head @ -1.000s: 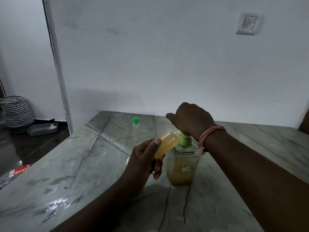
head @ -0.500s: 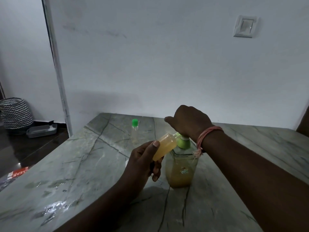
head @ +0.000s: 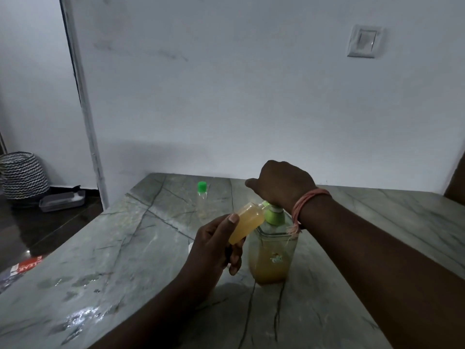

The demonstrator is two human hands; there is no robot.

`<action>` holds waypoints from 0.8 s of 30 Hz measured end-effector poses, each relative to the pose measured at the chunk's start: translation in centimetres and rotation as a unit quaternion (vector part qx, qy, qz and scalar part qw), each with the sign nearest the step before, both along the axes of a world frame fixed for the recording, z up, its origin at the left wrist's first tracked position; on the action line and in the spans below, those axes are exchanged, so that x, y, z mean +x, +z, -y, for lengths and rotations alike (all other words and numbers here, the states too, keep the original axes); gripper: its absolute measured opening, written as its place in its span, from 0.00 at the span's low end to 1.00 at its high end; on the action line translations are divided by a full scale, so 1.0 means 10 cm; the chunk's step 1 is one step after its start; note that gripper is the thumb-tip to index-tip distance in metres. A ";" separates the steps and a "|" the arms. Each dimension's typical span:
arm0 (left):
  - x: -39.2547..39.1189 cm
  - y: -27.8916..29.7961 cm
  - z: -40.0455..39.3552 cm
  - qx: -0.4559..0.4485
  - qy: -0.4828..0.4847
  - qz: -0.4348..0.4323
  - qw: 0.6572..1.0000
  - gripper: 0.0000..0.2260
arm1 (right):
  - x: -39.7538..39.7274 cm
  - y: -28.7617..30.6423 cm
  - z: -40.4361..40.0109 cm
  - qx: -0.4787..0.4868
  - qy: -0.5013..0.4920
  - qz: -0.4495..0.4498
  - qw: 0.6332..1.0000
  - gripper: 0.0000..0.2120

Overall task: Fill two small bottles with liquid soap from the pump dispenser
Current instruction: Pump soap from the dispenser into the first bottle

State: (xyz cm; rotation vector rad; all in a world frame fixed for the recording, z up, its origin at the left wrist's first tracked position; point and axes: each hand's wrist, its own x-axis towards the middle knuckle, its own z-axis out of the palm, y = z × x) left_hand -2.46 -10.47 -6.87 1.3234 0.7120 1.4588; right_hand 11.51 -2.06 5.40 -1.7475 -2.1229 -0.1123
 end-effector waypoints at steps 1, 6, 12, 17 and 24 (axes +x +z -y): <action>0.00 0.00 0.00 -0.003 -0.002 0.001 1.000 0.14 | -0.01 0.00 0.01 0.006 0.003 0.006 1.000 0.19; 0.00 -0.03 -0.02 -0.022 -0.035 0.024 0.999 0.15 | -0.03 0.10 0.04 0.022 0.006 0.047 0.999 0.21; 0.01 -0.07 -0.09 -0.023 -0.047 0.034 0.998 0.16 | 0.01 -0.05 -0.02 0.011 0.003 -0.014 1.000 0.19; 0.01 -0.08 -0.08 -0.021 -0.041 0.035 0.998 0.13 | 0.00 -0.01 -0.03 0.004 0.003 0.003 1.000 0.19; -0.02 -0.10 -0.08 -0.022 -0.023 0.022 0.999 0.16 | 0.02 0.00 0.00 -0.004 -0.002 -0.026 1.000 0.20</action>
